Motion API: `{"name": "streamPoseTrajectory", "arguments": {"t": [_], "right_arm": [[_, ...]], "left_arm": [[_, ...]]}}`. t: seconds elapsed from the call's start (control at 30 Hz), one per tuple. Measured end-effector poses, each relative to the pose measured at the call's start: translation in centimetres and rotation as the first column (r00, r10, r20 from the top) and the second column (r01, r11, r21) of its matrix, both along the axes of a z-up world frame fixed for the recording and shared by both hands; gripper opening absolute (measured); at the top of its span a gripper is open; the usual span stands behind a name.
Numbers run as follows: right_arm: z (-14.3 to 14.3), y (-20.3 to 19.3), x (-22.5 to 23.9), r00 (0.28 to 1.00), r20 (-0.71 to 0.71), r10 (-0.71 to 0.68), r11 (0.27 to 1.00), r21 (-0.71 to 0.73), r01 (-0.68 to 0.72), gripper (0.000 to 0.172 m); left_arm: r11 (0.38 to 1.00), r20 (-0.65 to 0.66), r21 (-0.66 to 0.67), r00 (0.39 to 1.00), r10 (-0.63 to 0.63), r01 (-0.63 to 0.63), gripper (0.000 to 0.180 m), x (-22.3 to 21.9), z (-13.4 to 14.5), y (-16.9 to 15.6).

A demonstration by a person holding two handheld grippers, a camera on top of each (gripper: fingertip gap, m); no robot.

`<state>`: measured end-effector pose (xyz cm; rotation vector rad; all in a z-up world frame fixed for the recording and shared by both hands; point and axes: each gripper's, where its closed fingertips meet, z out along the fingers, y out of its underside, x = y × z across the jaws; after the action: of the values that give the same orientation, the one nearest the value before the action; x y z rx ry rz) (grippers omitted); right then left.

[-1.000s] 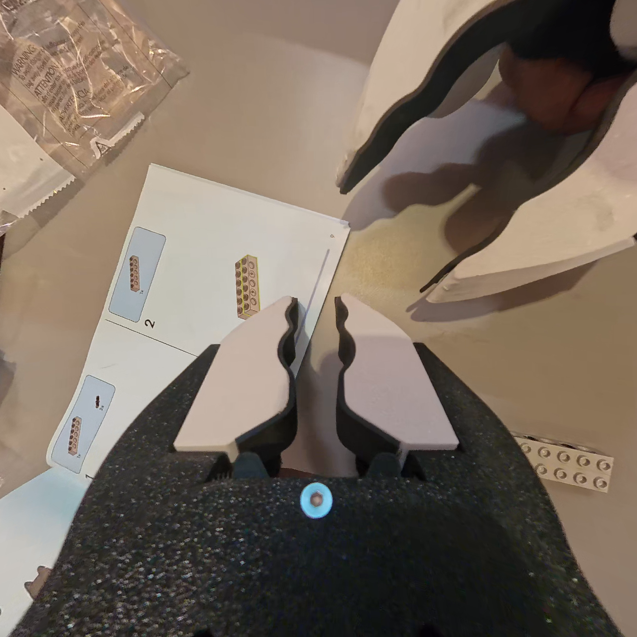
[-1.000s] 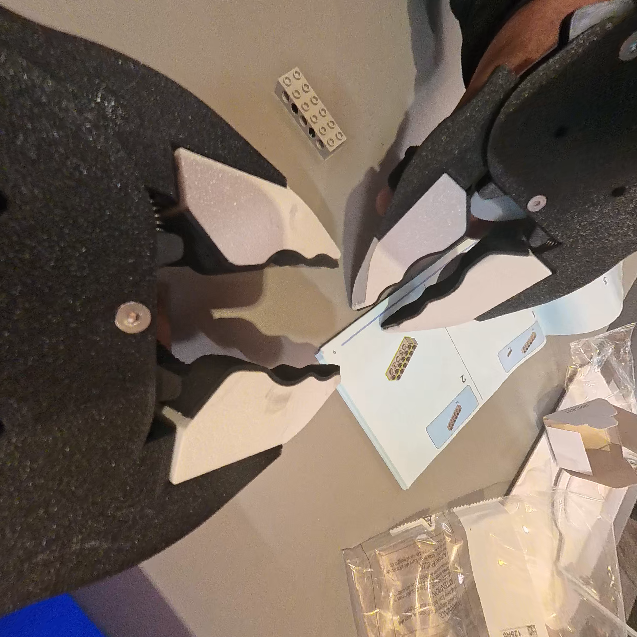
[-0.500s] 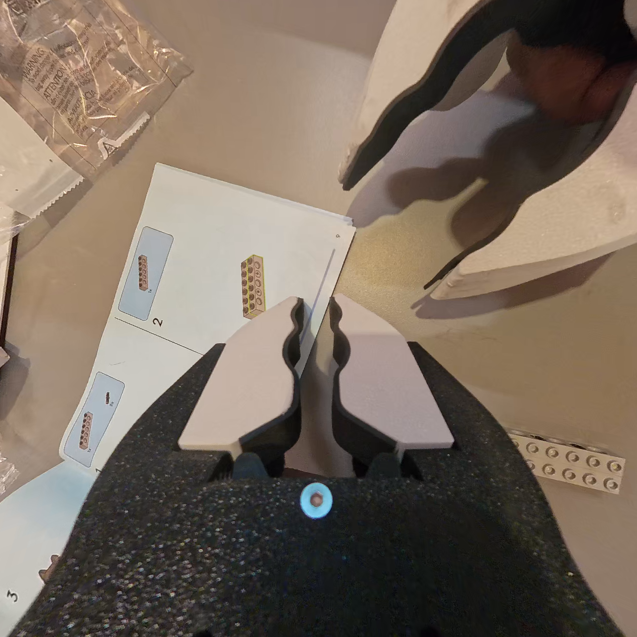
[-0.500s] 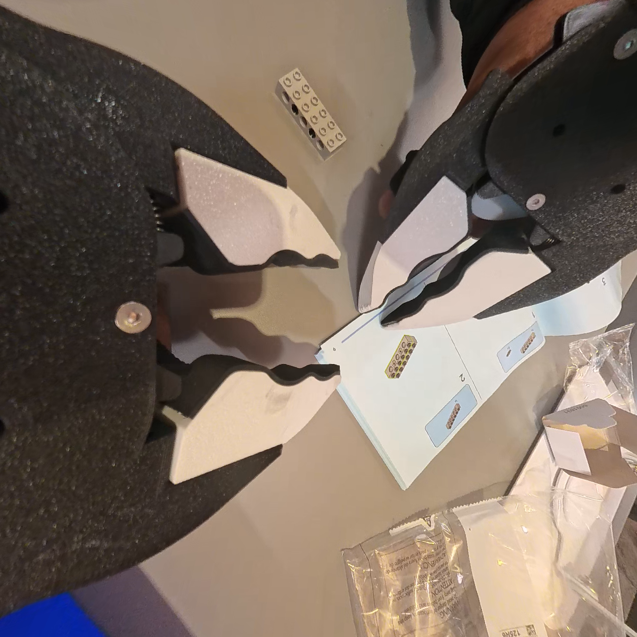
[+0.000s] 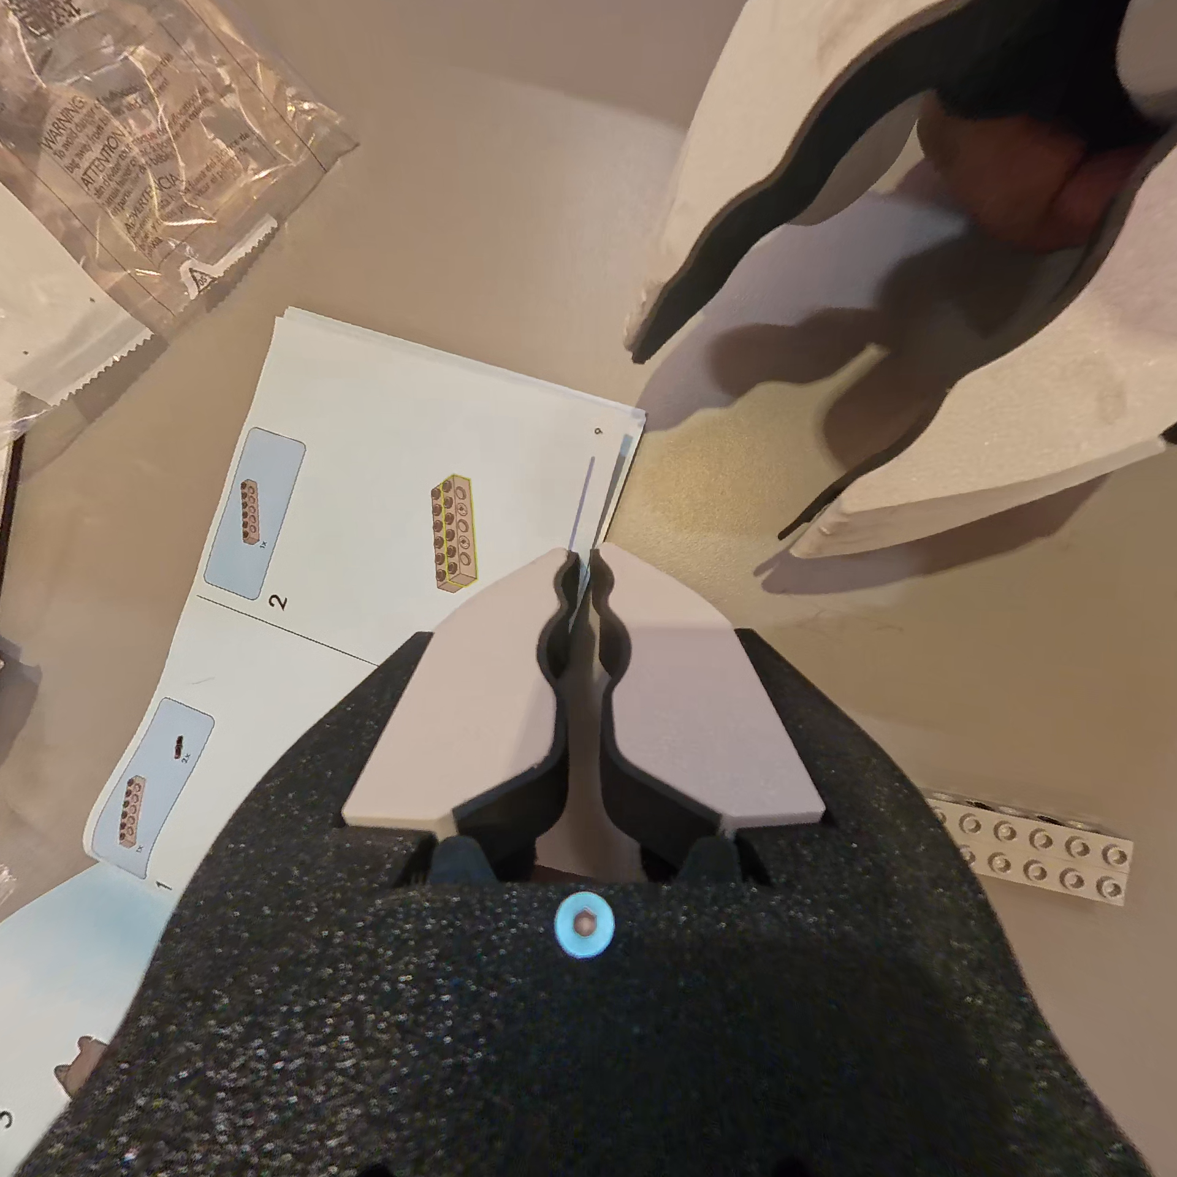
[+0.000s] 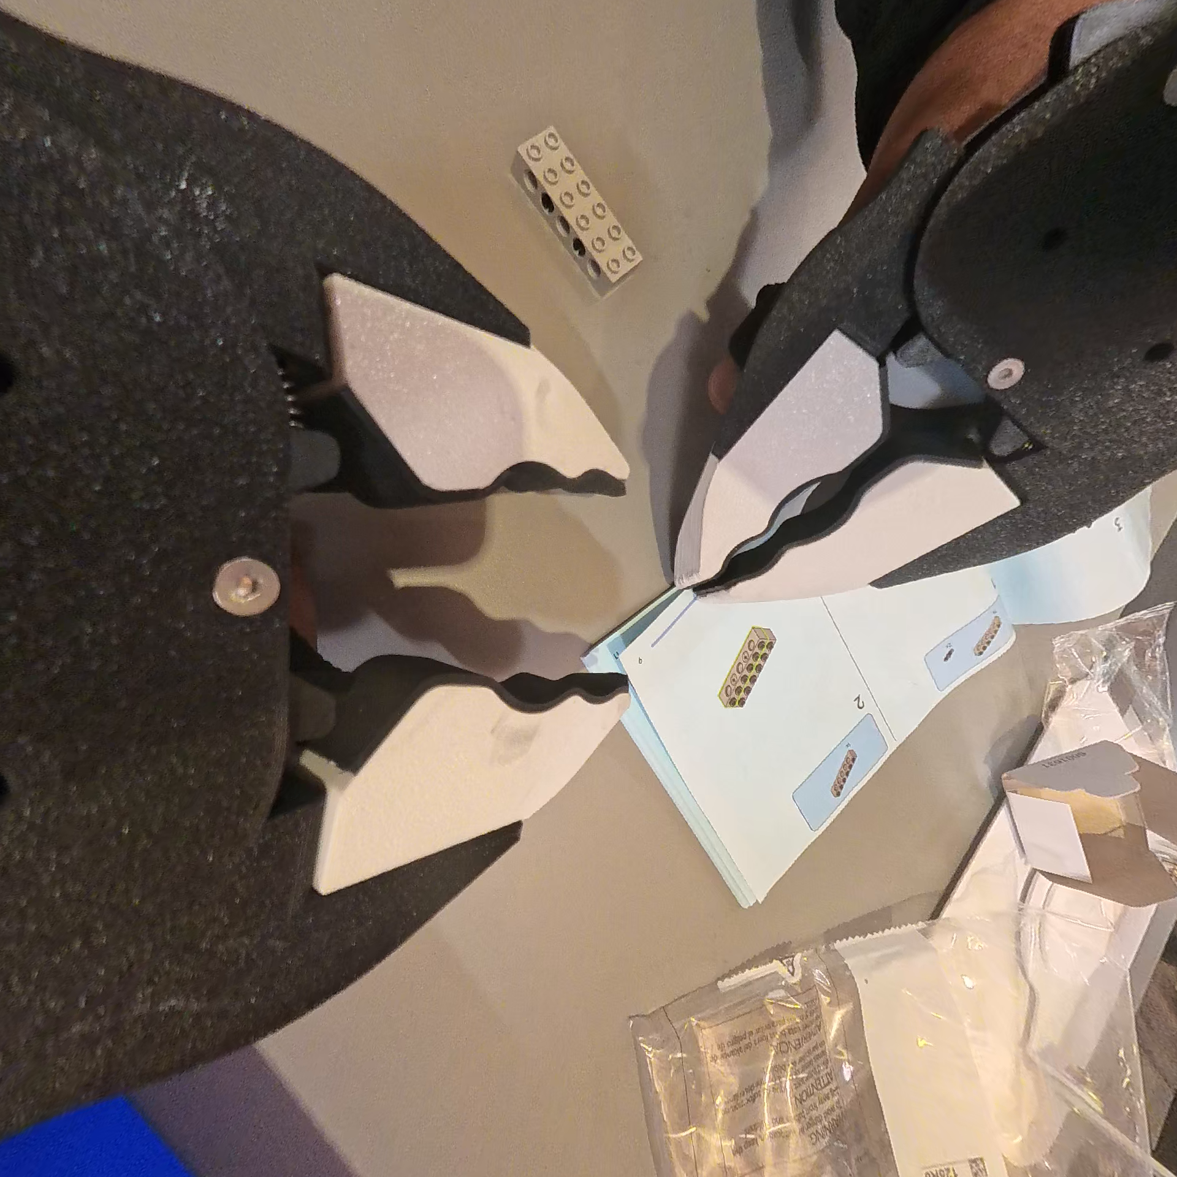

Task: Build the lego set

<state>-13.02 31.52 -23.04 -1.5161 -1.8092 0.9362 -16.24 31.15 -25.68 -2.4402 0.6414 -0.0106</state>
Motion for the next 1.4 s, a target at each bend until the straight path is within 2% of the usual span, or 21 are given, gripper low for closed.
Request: {"name": "streamPoseTrajectory", "arguments": {"t": [0.77, 1.0, 1.4], "right_arm": [[0.0, 0.1, 0.0, 1.0, -0.002, -0.004, 1.0, -0.001, 0.004, 0.055], [0.1, 0.2, 0.0, 1.0, -0.005, -0.009, 1.0, -0.008, 0.009, 0.055], [0.1, 0.2, 0.0, 1.0, -0.006, -0.012, 1.0, -0.008, 0.012, 0.055]], "left_arm": [[0.996, 0.004, 0.067, 0.998, 0.062, -0.062, 0.0, -1.0, 1.2, 0.5], [0.982, 0.018, 0.107, 0.988, 0.152, -0.153, 0.0, -2.4, 2.0, 0.9], [0.942, 0.13, 0.161, 0.953, 0.274, -0.293, 0.0, -4.0, 3.4, 1.2]]}}
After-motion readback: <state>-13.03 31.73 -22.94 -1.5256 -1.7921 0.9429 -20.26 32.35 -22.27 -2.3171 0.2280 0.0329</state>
